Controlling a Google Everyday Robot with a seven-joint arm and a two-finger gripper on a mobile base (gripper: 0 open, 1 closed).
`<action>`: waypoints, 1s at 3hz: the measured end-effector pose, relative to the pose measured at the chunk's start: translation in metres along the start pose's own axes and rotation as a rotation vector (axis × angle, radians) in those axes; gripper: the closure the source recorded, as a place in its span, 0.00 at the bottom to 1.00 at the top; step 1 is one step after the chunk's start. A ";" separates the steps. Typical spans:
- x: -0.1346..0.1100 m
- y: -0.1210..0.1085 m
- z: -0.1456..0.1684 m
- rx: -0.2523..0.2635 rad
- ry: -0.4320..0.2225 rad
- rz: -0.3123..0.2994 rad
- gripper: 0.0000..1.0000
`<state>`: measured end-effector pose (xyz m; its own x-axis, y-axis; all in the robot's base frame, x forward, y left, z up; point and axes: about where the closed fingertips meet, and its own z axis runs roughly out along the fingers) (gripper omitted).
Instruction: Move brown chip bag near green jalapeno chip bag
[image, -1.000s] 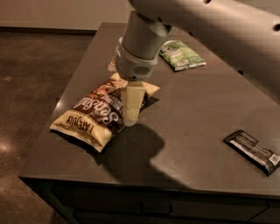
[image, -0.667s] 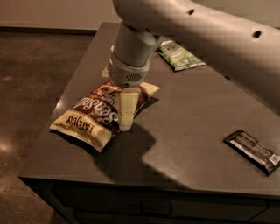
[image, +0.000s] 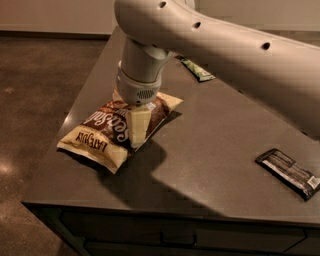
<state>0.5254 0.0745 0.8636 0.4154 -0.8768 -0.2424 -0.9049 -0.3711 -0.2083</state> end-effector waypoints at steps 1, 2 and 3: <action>0.006 -0.006 -0.001 0.012 0.021 -0.007 0.41; 0.015 -0.012 -0.012 0.048 0.039 0.006 0.65; 0.032 -0.022 -0.031 0.098 0.057 0.044 0.88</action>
Offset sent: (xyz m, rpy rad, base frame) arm 0.0281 -0.0254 0.0224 -0.0127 -0.0933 -0.0586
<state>0.5560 0.0456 0.8900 0.3674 -0.9083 -0.1999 -0.9074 -0.3030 -0.2912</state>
